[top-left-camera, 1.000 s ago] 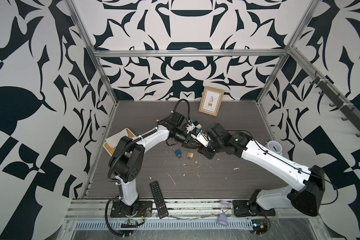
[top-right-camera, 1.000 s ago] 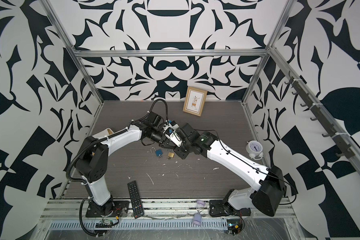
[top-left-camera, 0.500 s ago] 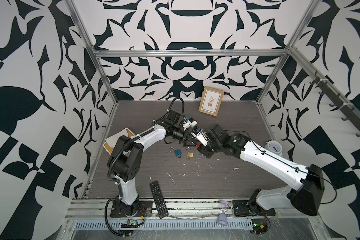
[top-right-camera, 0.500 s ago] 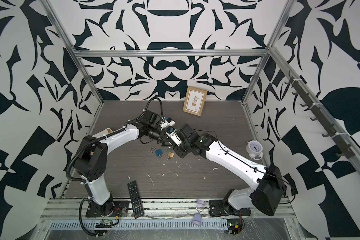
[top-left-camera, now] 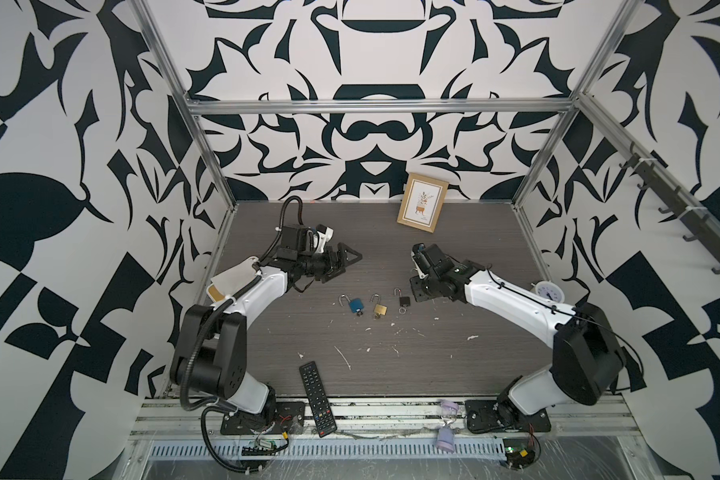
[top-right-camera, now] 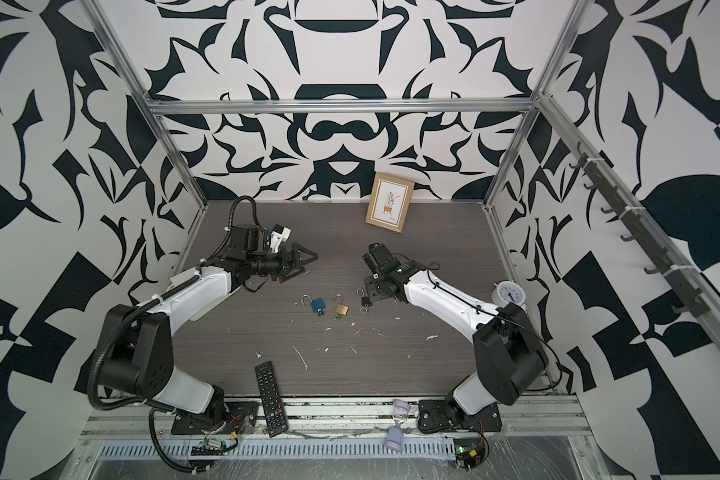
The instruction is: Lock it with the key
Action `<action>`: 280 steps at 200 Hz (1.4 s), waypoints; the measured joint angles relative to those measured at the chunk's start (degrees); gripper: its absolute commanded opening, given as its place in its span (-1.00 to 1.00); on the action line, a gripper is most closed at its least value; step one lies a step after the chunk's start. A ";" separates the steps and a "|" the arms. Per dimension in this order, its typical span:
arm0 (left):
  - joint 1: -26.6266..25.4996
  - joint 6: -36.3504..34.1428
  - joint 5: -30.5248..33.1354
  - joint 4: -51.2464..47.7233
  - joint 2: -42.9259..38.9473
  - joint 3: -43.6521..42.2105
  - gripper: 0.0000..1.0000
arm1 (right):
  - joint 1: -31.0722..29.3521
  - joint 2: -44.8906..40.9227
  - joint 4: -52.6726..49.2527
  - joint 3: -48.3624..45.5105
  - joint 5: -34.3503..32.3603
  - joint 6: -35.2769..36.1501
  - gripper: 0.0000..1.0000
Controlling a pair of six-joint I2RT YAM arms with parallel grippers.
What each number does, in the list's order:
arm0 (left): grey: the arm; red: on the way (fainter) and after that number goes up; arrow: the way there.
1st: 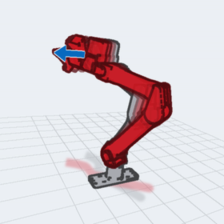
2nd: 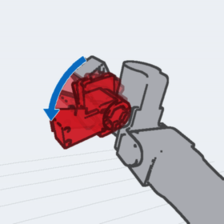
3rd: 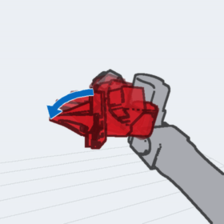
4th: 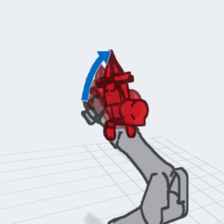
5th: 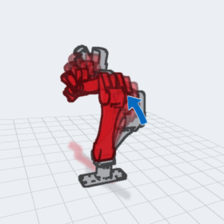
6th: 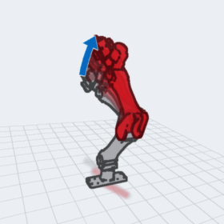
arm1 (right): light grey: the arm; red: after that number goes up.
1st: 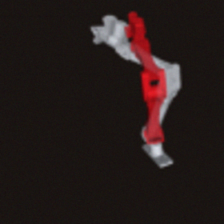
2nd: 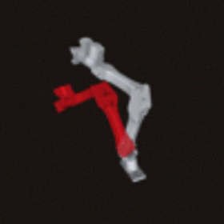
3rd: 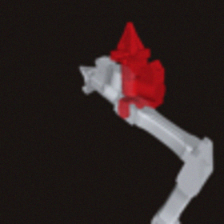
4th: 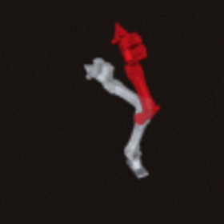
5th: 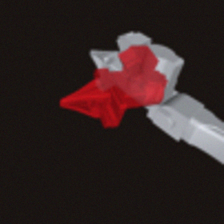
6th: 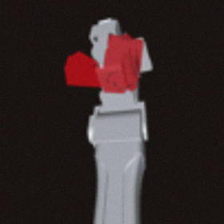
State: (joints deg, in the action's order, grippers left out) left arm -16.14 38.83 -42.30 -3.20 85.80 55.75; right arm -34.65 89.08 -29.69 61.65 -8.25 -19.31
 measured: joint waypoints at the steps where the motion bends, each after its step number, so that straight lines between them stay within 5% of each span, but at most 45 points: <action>1: 0.00 -0.07 0.04 -0.02 -0.31 -0.02 0.98 | 0.13 0.26 0.09 0.00 0.02 -0.13 -1.00; 76: -0.04 -1.44 0.31 0.90 -2.21 -1.40 0.98 | 5.75 10.32 2.99 2.05 1.14 -3.28 -1.00; 213: -0.37 -1.29 -2.03 3.48 -0.85 -1.42 0.98 | 9.73 10.73 6.08 -3.50 5.07 -1.55 -1.00; 280: -1.77 -1.33 -2.05 4.07 0.02 -1.42 0.98 | 10.60 10.56 6.69 -4.09 5.07 -1.81 0.00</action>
State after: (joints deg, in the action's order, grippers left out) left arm -17.91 37.50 -44.36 0.86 85.82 54.33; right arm -24.05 99.63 -23.00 57.56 -3.18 -21.12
